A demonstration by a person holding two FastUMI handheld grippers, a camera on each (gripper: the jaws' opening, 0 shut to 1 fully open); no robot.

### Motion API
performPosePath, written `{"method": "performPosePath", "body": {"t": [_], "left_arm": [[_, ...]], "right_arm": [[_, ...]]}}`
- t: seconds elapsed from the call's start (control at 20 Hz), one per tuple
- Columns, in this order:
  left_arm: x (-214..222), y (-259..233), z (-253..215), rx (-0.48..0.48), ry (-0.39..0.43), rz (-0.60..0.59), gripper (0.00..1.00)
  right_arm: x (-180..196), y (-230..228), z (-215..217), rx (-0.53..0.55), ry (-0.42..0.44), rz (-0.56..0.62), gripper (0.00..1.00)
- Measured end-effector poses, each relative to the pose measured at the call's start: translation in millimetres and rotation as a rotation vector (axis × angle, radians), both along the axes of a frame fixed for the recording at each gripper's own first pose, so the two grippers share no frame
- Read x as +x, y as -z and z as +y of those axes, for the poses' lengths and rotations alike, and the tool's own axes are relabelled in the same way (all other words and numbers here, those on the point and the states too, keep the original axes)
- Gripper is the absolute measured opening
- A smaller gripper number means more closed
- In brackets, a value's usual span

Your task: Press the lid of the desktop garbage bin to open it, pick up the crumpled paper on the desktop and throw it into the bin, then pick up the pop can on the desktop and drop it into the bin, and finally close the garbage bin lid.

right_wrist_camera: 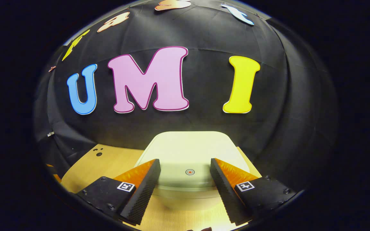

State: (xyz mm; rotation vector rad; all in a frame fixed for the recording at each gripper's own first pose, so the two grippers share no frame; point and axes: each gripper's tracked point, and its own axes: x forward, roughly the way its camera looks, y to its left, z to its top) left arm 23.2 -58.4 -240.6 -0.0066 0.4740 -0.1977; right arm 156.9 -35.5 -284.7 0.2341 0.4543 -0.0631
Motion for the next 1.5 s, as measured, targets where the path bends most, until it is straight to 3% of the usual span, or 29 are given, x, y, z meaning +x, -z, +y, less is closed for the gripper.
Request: {"method": "performPosePath", "body": {"t": [0.3, 0.7, 1.1, 1.5], "left_arm": [[-6.6, -0.7, 4.9, -0.003, -0.002, 0.001, 0.83], [-14.1, -16.1, 18.1, -0.012, -0.011, -0.035, 0.83], [-21.7, -25.2, 14.0, -0.024, -0.029, -0.060, 0.83], [-24.2, -29.1, 10.2, -0.014, -0.020, -0.077, 0.83]], "right_arm": [[-3.3, 7.1, 1.7, -0.008, 0.018, -0.031, 1.00], [-15.7, -28.2, -13.4, 0.069, 0.043, -0.073, 0.98], [-91.3, -72.7, 46.4, 0.018, -0.124, -0.148, 0.98], [-142.7, -97.6, 67.6, 0.025, -0.153, -0.183, 0.97]]}}
